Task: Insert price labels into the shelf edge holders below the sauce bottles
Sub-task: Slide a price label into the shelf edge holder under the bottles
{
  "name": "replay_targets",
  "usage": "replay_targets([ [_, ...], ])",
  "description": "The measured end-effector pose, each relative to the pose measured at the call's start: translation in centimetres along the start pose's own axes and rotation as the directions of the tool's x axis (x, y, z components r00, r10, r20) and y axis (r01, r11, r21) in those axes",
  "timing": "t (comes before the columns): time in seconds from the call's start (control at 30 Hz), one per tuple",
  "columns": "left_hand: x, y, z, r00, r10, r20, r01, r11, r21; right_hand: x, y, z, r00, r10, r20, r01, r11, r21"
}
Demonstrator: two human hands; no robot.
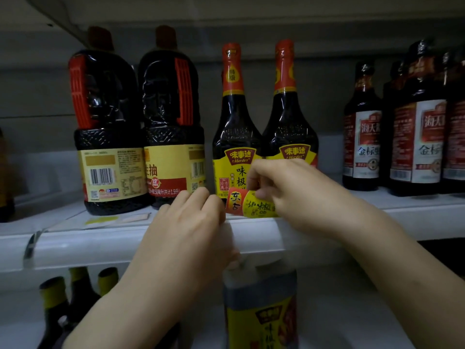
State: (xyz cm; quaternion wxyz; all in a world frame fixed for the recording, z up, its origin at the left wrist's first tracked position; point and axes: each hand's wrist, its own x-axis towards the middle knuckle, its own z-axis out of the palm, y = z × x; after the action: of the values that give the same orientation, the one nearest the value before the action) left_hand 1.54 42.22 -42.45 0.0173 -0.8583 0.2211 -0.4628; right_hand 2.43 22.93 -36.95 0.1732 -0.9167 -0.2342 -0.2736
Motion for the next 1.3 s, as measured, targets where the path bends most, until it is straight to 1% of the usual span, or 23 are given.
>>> replay_targets([
  [0.07,-0.1,0.0,0.0,1.0,-0.009,-0.006,0.009,1.0,-0.001,-0.1,-0.1,-0.3,0.999,0.022,0.048,-0.022,1.0,-0.004],
  [0.13,-0.2,0.1,0.2,1.0,-0.015,-0.024,0.015,1.0,-0.01,-0.2,-0.2,-0.6,0.997,0.032,0.066,-0.033,0.999,0.005],
  [0.27,-0.1,0.2,0.4,0.999,-0.034,-0.031,0.033,0.999,-0.039,-0.2,0.0,-0.6,0.999,0.027,0.024,-0.027,1.0,0.006],
  [0.37,-0.3,0.4,0.7,0.999,-0.031,-0.022,0.03,0.998,-0.046,-0.3,0.4,-0.5,0.998,0.044,-0.05,-0.044,0.999,-0.001],
  [0.47,-0.5,0.6,0.9,0.999,-0.015,-0.033,0.014,0.999,-0.032,-0.5,0.7,-0.7,0.988,0.045,-0.145,-0.039,0.998,0.047],
  [0.53,-0.6,0.6,0.9,0.999,-0.006,-0.043,0.005,1.0,-0.017,-0.7,0.7,-1.0,0.981,0.025,-0.19,0.001,0.991,0.131],
  [0.6,-0.6,0.7,0.9,0.999,-0.002,-0.051,0.001,1.0,-0.013,-1.0,0.6,-1.4,0.985,0.011,-0.171,0.027,0.976,0.217],
  [0.63,-0.7,0.7,0.9,0.999,0.0,-0.055,-0.001,1.0,-0.018,-1.2,0.7,-1.6,0.988,0.0,-0.152,0.034,0.975,0.221],
  [0.73,-0.8,0.9,0.8,0.998,0.004,-0.058,-0.006,0.999,-0.032,-1.7,1.2,-1.6,0.993,-0.011,-0.12,0.03,0.987,0.158],
  [0.9,-1.0,1.0,0.9,0.998,0.018,-0.061,-0.02,0.999,-0.03,-2.6,1.9,-1.1,0.996,0.028,-0.087,-0.016,0.99,0.14],
  [1.07,-1.1,1.1,0.9,0.997,0.027,-0.066,-0.03,0.998,-0.054,-2.6,2.0,-0.8,0.988,0.028,-0.15,-0.008,0.991,0.135],
  [1.3,-1.2,0.9,1.0,0.998,0.034,-0.052,-0.037,0.997,-0.064,-2.5,1.7,-0.6,0.992,0.003,-0.122,0.009,0.995,0.102],
])
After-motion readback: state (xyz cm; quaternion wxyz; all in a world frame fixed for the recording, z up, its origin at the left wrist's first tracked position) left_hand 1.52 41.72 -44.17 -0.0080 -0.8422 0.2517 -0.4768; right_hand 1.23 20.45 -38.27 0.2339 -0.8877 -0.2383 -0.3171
